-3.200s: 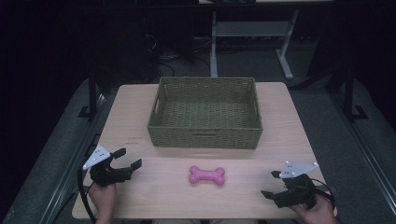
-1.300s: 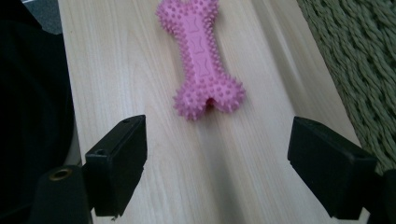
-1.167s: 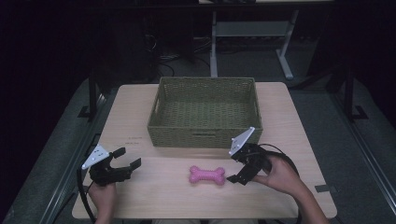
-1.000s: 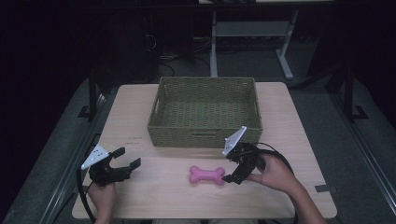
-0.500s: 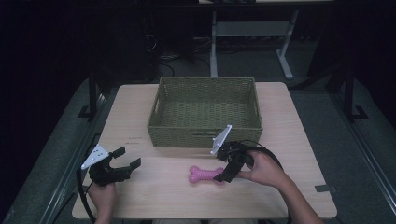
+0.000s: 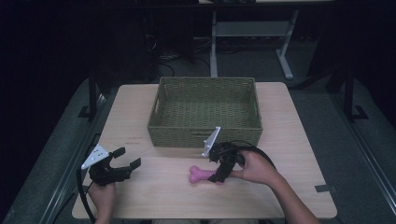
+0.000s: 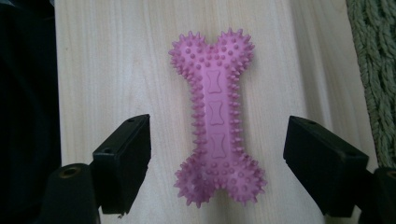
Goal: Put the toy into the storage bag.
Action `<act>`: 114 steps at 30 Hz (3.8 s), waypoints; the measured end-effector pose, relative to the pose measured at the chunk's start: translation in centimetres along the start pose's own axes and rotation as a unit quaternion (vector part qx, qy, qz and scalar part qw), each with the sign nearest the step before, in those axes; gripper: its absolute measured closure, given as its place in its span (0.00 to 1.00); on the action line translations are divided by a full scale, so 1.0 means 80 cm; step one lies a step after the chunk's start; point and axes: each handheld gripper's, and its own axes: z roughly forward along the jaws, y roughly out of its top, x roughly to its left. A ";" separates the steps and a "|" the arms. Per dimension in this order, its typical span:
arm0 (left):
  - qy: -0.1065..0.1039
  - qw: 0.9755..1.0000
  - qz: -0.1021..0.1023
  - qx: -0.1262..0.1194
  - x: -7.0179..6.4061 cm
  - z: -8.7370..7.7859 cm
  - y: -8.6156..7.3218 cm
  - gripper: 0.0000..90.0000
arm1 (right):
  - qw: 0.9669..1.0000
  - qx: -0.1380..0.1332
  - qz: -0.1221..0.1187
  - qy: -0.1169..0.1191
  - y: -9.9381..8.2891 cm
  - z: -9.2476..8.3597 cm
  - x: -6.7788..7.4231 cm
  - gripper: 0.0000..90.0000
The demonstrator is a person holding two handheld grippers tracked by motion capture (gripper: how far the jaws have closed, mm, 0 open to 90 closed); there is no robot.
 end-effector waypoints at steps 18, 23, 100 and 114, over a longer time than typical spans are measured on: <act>0.001 1.000 -0.002 -0.002 0.001 -0.001 0.000 0.15 | 0.999 0.034 -0.016 0.008 0.017 0.031 -0.001 0.37; 0.001 1.000 -0.001 -0.002 0.001 -0.001 0.000 0.15 | 0.999 0.042 -0.018 0.009 0.019 0.036 -0.002 0.40; 0.002 1.000 -0.001 -0.002 0.002 -0.002 0.000 0.15 | 0.999 -0.011 -0.033 0.021 0.039 -0.063 -0.035 0.64; 0.003 1.000 0.000 -0.002 0.003 -0.003 0.000 0.15 | 0.999 -0.018 -0.038 0.020 0.051 -0.084 -0.046 0.64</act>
